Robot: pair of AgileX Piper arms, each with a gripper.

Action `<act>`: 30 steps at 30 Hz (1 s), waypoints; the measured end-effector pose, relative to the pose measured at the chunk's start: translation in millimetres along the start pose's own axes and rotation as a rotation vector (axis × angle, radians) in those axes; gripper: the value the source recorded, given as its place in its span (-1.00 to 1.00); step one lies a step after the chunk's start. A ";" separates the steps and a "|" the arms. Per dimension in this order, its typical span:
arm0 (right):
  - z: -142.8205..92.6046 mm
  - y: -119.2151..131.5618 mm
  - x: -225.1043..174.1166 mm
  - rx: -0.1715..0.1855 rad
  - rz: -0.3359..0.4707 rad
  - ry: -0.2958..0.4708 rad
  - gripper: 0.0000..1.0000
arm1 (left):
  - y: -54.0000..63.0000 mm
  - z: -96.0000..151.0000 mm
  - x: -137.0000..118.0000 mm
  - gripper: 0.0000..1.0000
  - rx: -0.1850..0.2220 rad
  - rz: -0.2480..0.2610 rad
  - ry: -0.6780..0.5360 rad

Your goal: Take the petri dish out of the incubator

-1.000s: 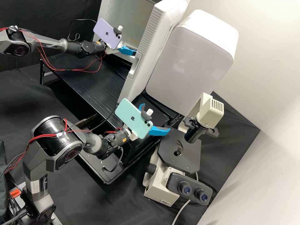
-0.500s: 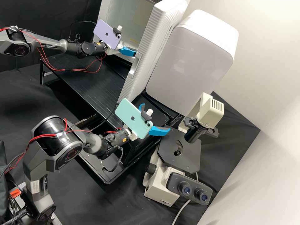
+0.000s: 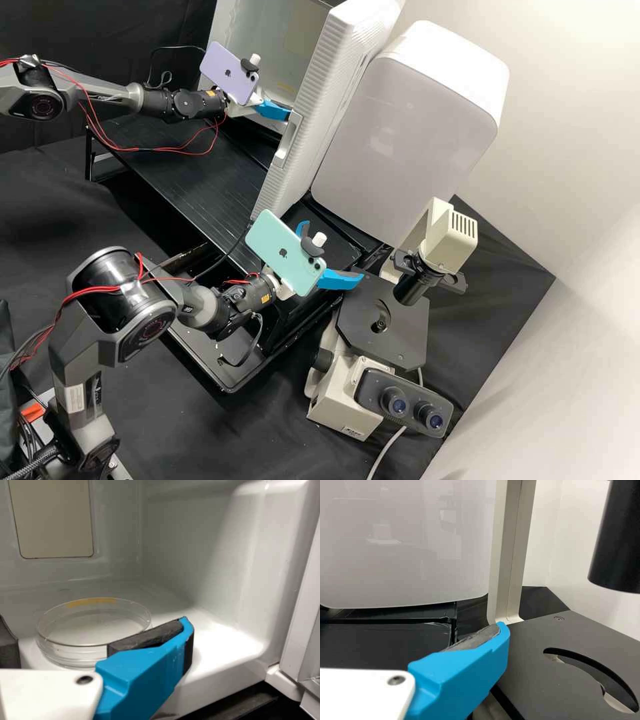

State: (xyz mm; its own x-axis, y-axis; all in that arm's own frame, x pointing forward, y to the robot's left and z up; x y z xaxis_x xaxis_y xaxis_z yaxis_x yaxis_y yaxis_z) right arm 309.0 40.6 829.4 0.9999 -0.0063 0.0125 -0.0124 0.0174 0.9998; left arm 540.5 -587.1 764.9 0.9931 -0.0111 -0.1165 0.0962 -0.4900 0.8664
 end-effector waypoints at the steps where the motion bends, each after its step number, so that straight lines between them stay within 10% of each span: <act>1: 0.0 0.0 0.0 0.000 0.000 0.000 1.00 | 0.0 0.0 0.0 -1.00 0.000 0.000 0.000; 30: 0.0 0.0 0.0 0.000 0.000 0.000 1.00 | 3.9 0.4 0.3 -1.00 0.014 -0.029 0.018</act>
State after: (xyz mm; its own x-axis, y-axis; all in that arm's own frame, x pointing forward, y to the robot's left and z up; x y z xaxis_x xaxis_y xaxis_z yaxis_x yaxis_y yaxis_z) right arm 309.0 40.6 829.4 0.9999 -0.0063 0.0125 -0.0124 0.0174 0.9998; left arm 541.1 -589.3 768.1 0.9910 0.0191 -0.1323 0.1239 -0.5024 0.8557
